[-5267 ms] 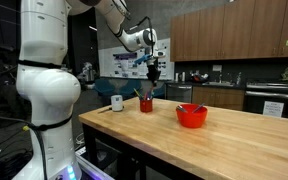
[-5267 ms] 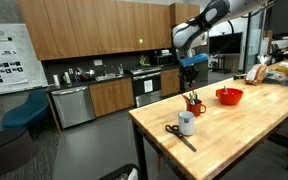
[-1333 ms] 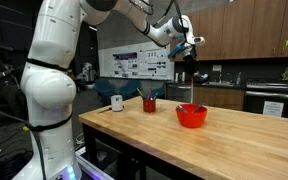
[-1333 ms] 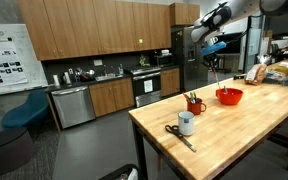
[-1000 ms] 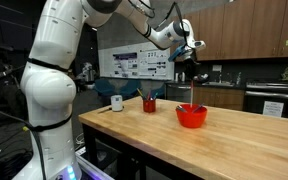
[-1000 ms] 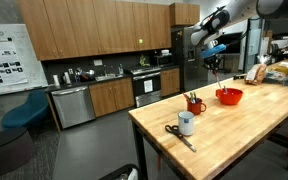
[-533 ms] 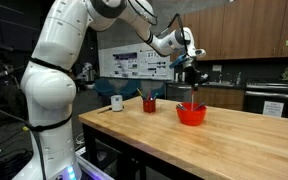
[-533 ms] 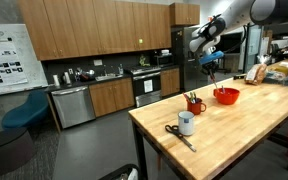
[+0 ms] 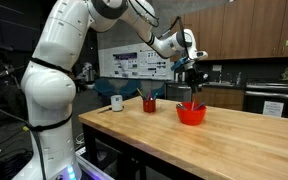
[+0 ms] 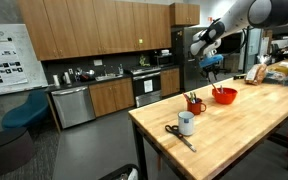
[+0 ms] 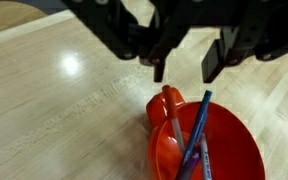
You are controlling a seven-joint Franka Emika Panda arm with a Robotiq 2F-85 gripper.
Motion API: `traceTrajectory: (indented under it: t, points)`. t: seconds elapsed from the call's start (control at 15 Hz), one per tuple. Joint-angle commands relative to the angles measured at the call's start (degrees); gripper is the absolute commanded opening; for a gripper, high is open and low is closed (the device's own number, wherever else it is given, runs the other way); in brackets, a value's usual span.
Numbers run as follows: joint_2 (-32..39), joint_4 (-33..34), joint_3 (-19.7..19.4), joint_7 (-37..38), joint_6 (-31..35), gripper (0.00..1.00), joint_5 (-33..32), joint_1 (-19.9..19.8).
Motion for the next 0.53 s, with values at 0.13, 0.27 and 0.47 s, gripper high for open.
traceTrajectory:
  t: [0.13,0.27,0.47]
  points:
    - [0.2,0.3,-0.2,-0.2,-0.2,0.6,0.1,0.1]
    - [0.3,0.3,-0.2,-0.2,-0.2,0.6,0.1,0.1]
    - [0.3,0.3,-0.2,-0.2,-0.2,0.6,0.1,0.1]
